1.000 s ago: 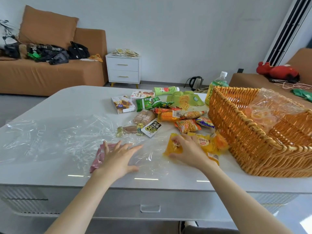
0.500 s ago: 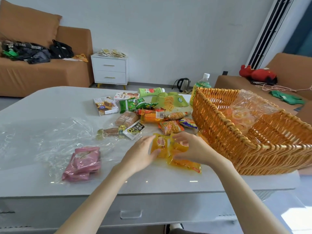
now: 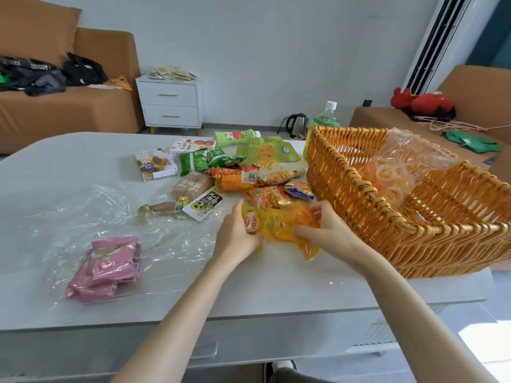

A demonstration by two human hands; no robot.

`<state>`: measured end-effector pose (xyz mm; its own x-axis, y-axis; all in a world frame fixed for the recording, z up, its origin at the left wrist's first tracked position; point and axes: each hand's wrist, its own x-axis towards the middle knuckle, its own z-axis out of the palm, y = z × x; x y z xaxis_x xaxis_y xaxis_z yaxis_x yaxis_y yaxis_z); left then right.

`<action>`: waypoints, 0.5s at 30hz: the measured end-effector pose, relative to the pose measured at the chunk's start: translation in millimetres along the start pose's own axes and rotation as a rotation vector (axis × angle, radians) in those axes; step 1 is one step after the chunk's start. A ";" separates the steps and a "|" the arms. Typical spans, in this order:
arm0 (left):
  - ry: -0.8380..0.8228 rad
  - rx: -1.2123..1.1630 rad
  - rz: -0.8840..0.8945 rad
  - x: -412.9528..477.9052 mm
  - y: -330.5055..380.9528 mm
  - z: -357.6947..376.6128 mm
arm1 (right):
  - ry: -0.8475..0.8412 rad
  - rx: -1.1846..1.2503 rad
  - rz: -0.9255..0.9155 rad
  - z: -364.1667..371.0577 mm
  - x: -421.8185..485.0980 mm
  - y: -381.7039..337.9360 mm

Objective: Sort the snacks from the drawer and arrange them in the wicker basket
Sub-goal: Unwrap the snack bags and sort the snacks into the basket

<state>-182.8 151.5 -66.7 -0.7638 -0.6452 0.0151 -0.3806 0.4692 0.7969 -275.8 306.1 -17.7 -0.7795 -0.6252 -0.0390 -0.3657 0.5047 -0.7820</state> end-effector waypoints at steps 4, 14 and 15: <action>0.063 -0.195 0.014 -8.6 3.3 -13.8 | -0.046 0.538 0.103 6.3 2.6 -10.0; 0.189 -0.458 -0.028 -37.4 -5.9 -68.2 | -0.147 -0.180 0.118 29.2 3.0 -5.8; 0.207 -0.440 -0.029 -38.4 -7.3 -72.8 | -0.165 -0.309 0.082 33.4 3.1 -2.0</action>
<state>-112.7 129.0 -29.1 -0.6195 -0.7816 0.0734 -0.1097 0.1788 0.9778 -260.5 283.3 -37.0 -0.7291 -0.6501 -0.2140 -0.4614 0.6979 -0.5478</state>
